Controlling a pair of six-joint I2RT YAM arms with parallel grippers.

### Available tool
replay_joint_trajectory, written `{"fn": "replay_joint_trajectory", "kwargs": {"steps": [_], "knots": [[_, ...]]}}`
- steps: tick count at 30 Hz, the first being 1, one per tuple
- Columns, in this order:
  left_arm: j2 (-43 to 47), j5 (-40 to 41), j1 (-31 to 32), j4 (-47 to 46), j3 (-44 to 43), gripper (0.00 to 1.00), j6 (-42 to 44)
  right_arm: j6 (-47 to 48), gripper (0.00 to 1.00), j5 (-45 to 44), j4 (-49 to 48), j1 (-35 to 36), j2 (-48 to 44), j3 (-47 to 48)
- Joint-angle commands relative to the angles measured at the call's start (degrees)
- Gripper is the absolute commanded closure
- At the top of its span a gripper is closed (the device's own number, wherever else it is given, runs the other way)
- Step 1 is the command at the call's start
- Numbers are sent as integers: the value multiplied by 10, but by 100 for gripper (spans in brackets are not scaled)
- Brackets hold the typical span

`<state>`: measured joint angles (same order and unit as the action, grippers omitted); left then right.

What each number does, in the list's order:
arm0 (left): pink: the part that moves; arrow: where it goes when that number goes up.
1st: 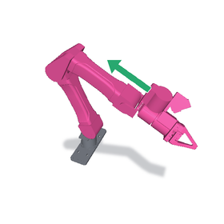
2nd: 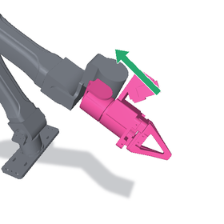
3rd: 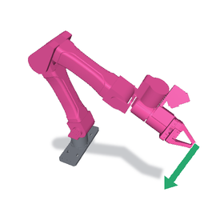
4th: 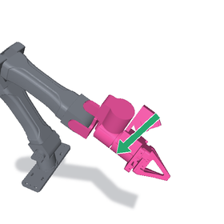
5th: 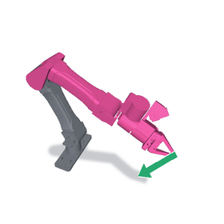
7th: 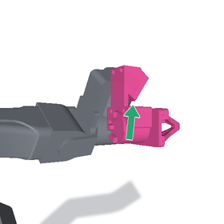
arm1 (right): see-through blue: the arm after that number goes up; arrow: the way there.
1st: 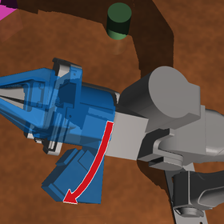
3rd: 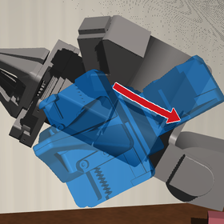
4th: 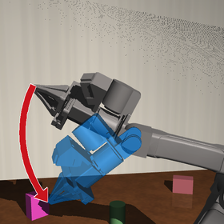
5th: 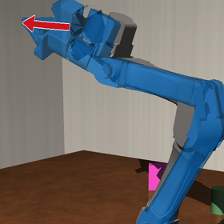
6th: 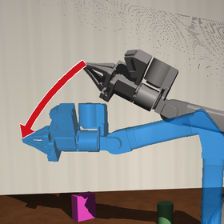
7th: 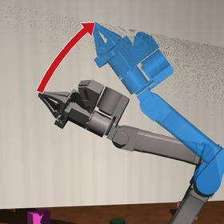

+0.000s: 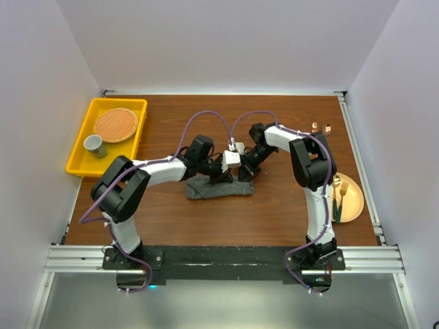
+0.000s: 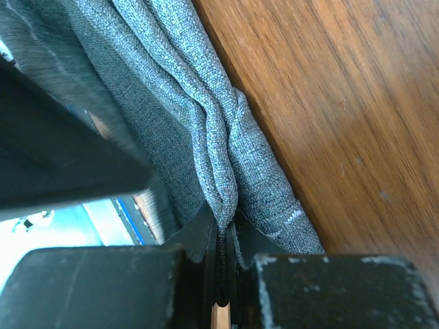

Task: Fold the napkin into a case and place the utensils inside
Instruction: Fold the 2/3-rectangle-folded napkin at the center of the board.

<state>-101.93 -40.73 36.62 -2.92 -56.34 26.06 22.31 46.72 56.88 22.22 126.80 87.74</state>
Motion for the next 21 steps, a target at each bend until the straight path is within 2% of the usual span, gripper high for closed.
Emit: {"fn": "replay_joint_trajectory", "kwargs": {"steps": [1,10,14,18,21], "knots": [[-35,-21,-17,-35,-28,100,-82,24,99,-5,8,1,3,15],[-58,-30,-38,-35,-14,100,-90,20,77,14,45,-9,-26,39],[-61,-44,-39,-37,-12,100,-89,18,61,37,61,-22,-38,45],[-65,-47,-39,-38,-12,100,-88,39,50,41,61,-25,-51,41],[-69,-51,-40,-35,-16,100,-89,45,48,54,53,-24,-53,29]]}}
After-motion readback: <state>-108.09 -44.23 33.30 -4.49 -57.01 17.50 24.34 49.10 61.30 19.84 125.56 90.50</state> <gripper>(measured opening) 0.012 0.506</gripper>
